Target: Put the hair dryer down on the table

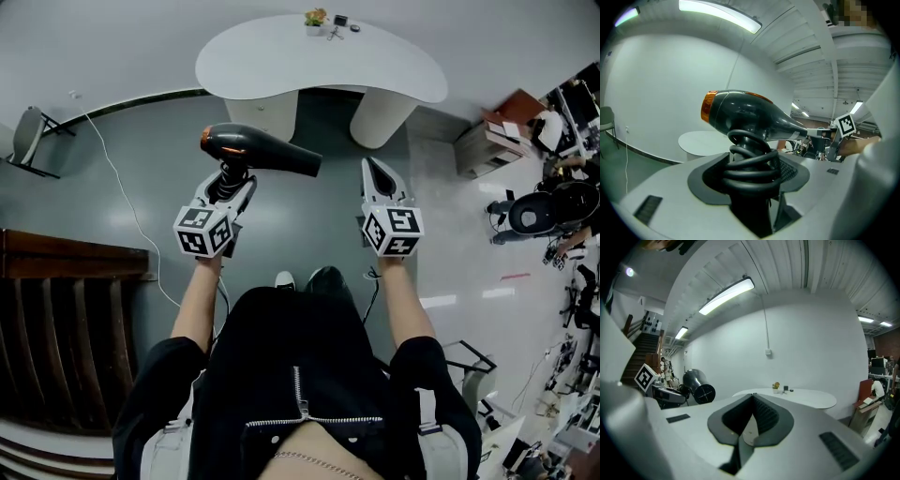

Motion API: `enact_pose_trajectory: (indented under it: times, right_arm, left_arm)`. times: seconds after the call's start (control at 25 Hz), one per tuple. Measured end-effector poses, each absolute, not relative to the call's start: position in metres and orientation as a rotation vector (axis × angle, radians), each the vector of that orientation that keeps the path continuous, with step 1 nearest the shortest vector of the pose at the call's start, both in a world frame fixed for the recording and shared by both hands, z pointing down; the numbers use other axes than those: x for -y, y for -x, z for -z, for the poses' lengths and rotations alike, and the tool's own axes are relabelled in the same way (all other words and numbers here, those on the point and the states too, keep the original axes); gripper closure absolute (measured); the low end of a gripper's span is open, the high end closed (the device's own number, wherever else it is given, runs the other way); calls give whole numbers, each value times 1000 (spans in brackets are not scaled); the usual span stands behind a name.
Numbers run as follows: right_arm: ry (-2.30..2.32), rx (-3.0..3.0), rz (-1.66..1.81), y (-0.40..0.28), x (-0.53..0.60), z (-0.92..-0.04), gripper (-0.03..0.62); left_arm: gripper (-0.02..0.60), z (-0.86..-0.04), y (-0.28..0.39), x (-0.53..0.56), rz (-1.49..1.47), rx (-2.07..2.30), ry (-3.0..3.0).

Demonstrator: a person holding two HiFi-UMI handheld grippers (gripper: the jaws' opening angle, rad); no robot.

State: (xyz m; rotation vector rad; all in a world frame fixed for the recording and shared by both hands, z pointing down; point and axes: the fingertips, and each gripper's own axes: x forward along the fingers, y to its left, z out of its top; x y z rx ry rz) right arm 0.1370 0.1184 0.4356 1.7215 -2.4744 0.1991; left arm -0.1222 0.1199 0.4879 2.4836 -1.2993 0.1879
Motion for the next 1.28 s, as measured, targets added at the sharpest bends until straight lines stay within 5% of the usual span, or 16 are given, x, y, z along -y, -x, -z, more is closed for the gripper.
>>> enact_pose_trajectory:
  times: [1.28]
  right_arm:
    - [-1498, 2655, -262, -176, 182, -439, 597]
  left_arm:
    - [307, -484, 85, 123, -178, 1484, -2321]
